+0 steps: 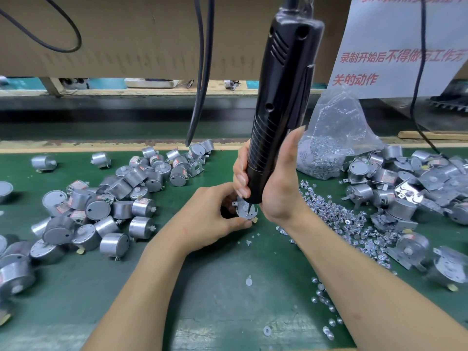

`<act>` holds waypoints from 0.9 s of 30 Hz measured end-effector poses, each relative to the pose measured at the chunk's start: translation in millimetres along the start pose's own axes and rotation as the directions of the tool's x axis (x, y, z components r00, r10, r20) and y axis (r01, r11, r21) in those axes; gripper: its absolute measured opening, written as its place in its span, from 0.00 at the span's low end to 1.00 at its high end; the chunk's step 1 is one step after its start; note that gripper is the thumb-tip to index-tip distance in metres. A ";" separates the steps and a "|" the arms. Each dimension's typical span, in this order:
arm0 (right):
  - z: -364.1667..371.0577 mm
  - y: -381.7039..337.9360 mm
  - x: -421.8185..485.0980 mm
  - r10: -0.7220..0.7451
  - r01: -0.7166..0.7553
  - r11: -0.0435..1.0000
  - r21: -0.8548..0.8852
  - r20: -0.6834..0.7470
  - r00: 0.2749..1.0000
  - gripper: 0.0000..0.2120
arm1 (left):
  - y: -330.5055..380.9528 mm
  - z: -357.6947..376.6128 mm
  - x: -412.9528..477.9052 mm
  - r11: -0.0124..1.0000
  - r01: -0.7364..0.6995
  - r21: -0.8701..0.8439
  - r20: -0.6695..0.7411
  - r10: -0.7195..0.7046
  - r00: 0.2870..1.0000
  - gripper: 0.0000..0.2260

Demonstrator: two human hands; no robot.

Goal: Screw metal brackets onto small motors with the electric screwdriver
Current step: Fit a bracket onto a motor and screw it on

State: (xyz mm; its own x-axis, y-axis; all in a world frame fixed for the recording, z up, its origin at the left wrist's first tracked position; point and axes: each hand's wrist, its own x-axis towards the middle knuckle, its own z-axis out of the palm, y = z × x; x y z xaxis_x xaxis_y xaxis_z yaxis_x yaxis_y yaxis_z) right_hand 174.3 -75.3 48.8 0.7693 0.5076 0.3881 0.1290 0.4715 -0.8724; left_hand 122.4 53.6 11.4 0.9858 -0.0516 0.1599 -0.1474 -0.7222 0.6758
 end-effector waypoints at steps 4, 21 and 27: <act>1.1 2.6 -0.1 0.006 -0.006 1.000 0.005 0.000 1.000 0.42 | -0.9 0.6 0.5 1.000 -0.010 0.005 -0.009 0.010 1.000 0.13; 0.4 10.2 1.5 0.071 -0.070 0.996 -0.059 0.021 0.997 0.38 | -5.1 7.5 3.0 0.992 -0.101 0.080 -0.006 0.102 0.995 0.16; 1.4 10.5 3.2 0.066 -0.065 0.996 -0.067 0.001 0.998 0.38 | -7.6 8.3 1.6 0.991 -0.116 0.071 -0.022 0.118 0.993 0.15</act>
State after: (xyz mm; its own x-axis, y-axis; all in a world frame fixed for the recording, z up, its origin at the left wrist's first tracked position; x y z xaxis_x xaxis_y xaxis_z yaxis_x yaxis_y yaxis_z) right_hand 177.2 -67.8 41.3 0.7757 0.5378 0.3301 0.1198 0.3881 -0.9138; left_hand 125.8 53.4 0.5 0.9594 -0.1209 0.2547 -0.2548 -0.7585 0.5998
